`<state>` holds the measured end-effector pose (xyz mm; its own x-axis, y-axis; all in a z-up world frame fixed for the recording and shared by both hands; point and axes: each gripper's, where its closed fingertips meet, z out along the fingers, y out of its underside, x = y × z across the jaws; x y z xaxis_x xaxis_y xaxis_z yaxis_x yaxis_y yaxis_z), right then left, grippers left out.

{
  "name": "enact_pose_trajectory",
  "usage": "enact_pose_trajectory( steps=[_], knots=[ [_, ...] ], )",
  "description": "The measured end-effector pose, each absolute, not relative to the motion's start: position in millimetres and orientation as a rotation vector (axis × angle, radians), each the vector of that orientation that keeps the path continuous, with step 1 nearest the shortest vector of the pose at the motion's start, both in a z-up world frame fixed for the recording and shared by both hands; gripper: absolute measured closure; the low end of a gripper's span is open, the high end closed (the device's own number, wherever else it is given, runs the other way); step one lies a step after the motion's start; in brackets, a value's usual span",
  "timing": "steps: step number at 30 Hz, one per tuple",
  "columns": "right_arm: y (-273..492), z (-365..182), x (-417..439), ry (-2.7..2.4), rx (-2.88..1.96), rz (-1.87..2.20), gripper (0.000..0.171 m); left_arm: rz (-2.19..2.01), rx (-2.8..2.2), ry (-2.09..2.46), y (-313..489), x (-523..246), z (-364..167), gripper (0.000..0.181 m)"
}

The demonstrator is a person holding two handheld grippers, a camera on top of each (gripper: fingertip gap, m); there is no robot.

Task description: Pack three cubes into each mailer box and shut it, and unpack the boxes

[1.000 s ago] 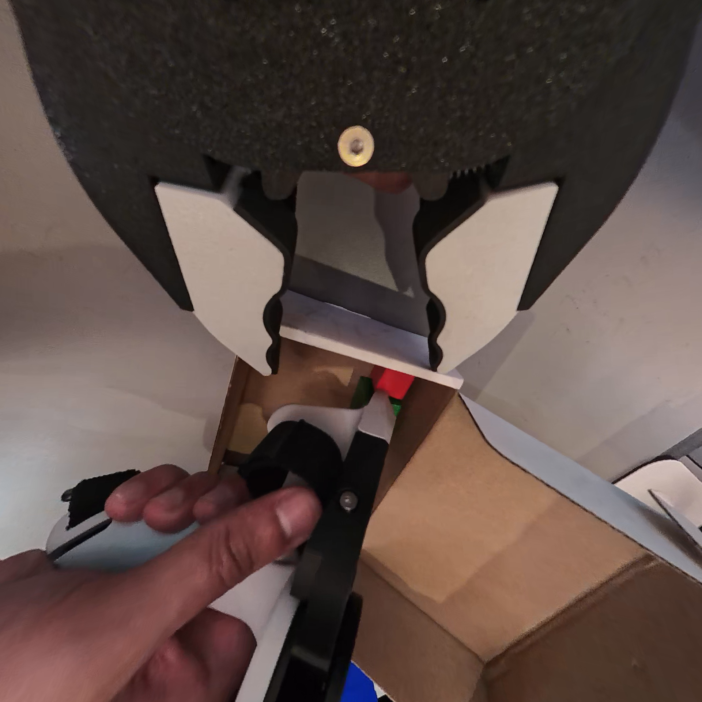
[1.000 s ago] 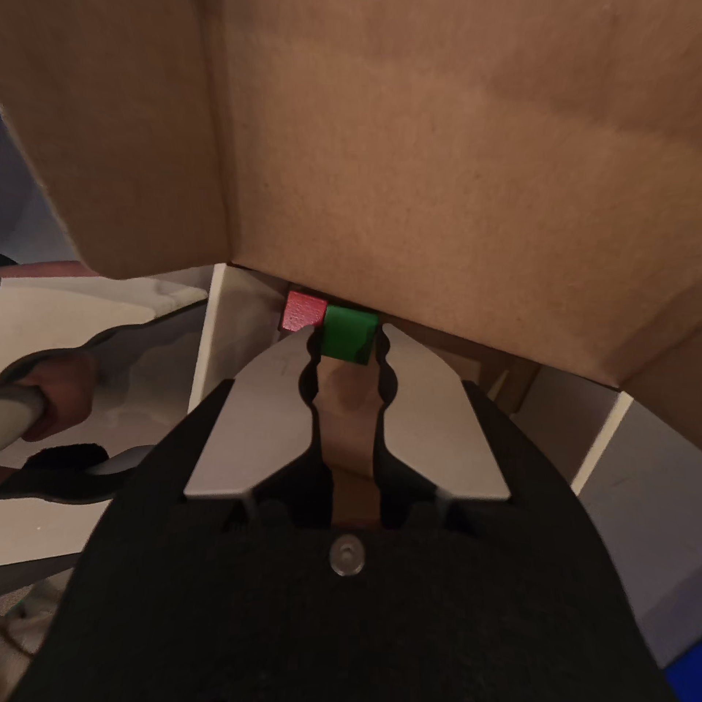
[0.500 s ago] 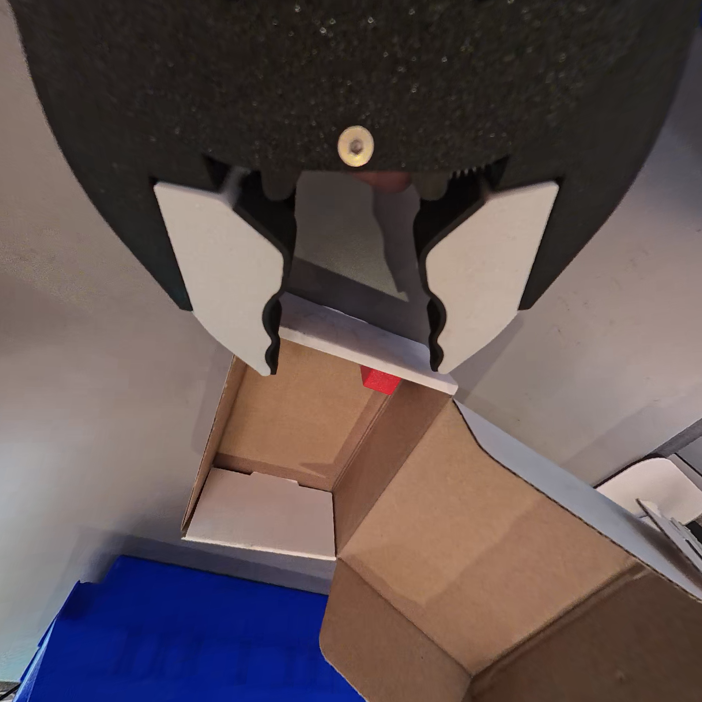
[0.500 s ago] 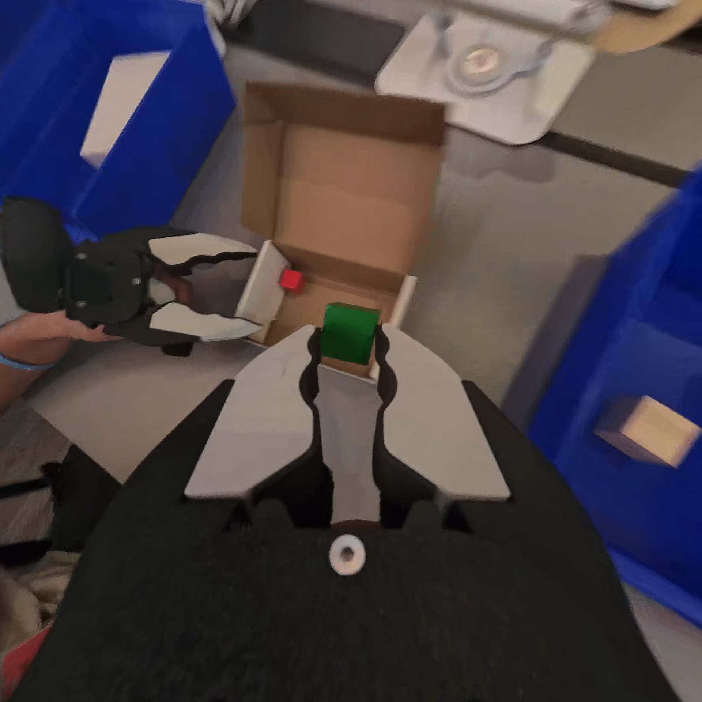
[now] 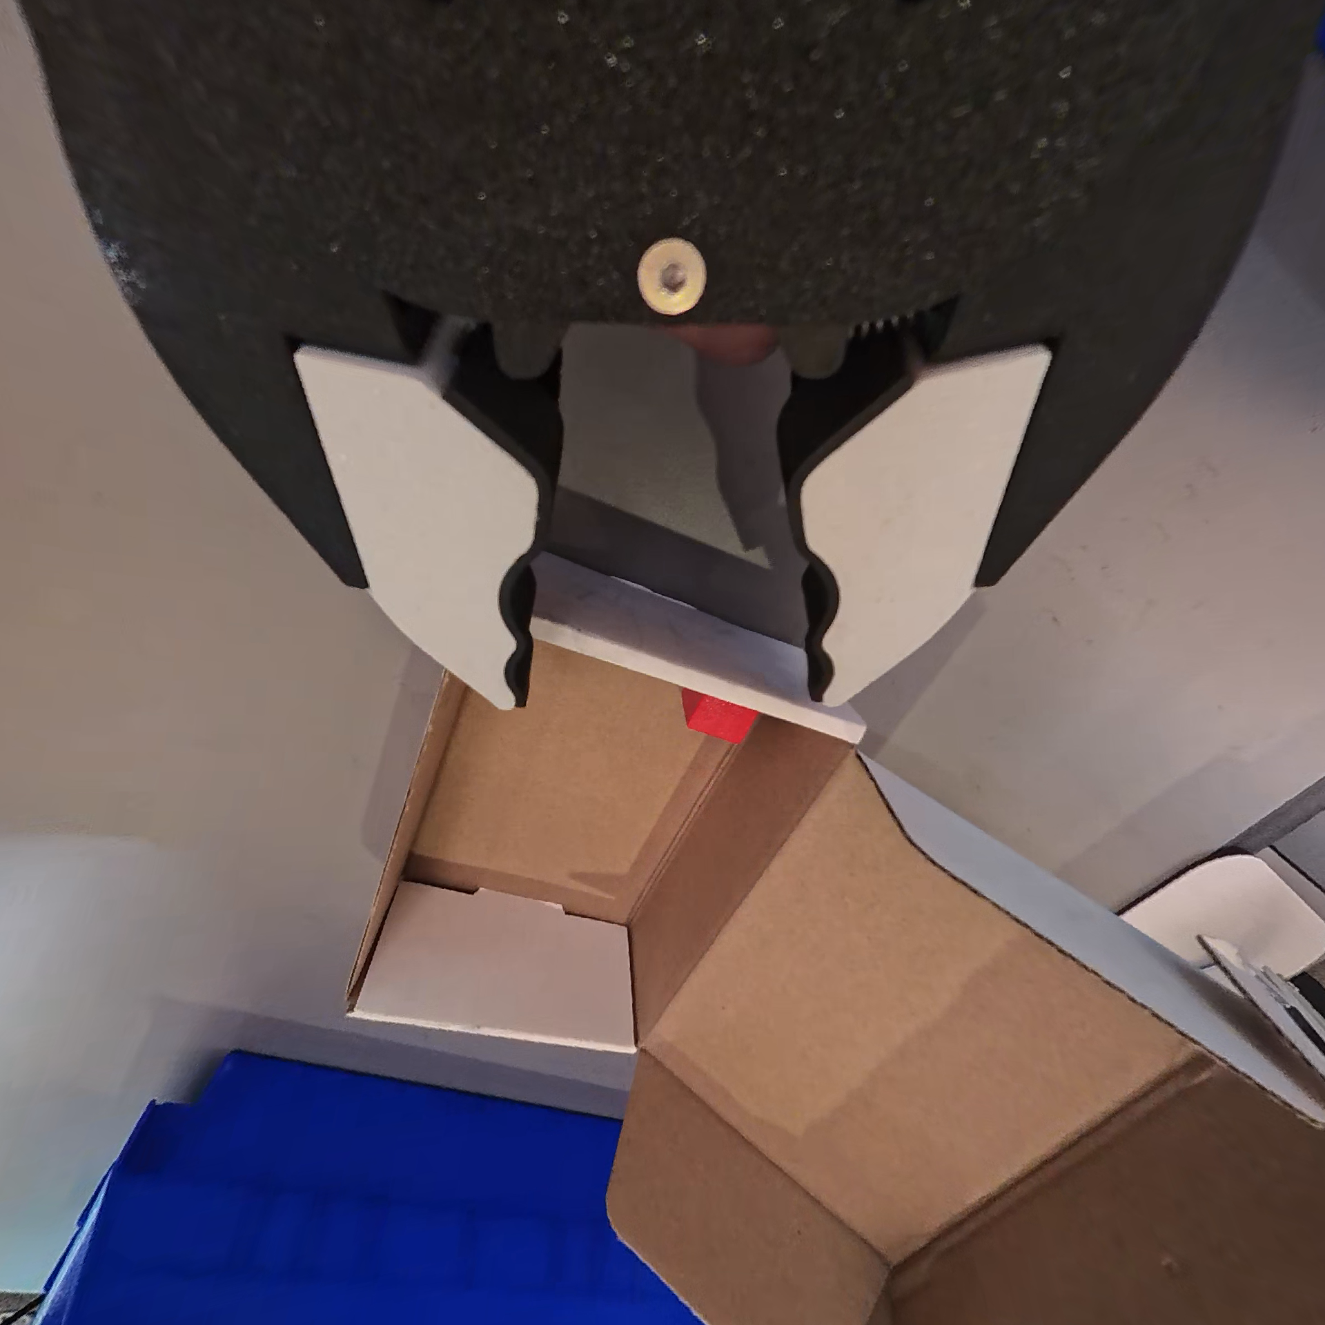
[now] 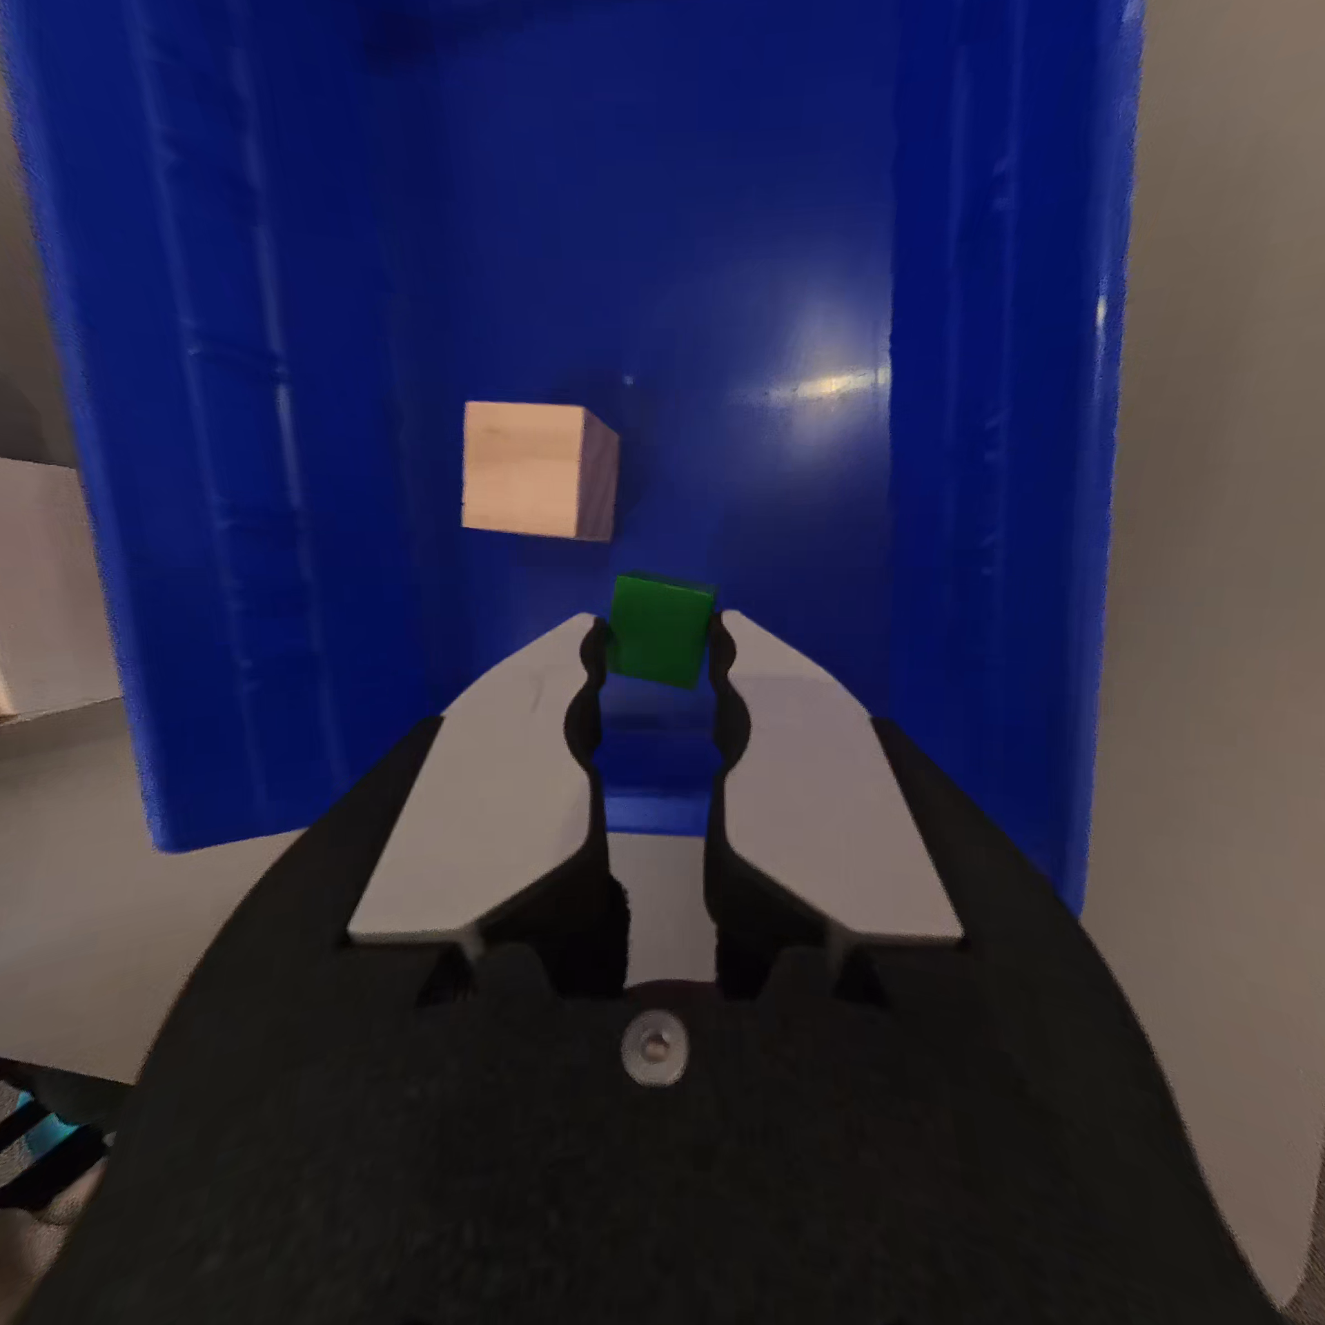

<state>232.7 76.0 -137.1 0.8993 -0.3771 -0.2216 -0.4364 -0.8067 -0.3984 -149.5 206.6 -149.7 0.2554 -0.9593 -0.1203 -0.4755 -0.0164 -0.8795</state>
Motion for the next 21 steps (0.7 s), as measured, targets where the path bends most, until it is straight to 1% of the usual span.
enact_pose_trajectory(
  steps=[3,8,13,17,18,21],
  knots=[
    [79,-150,235,0.556,-2.703,0.181,0.143,-0.665,-1.611,1.351,206,-150,-148,0.111],
    [94,-163,198,0.418,-2.788,0.316,0.144,-0.692,-1.643,1.346,207,-150,-150,0.108],
    [101,-182,185,0.319,-2.903,0.192,0.143,-0.671,-1.613,1.354,204,-150,-149,0.113],
    [103,-182,184,0.329,-2.899,0.182,0.143,-0.682,-1.631,1.349,206,-151,-150,0.110],
    [104,-182,185,0.326,-2.892,0.168,0.142,-0.680,-1.631,1.348,207,-151,-150,0.110],
    [101,-173,189,0.293,-2.869,0.104,0.128,-0.676,-1.623,1.350,207,-151,-149,0.110]
  ],
)
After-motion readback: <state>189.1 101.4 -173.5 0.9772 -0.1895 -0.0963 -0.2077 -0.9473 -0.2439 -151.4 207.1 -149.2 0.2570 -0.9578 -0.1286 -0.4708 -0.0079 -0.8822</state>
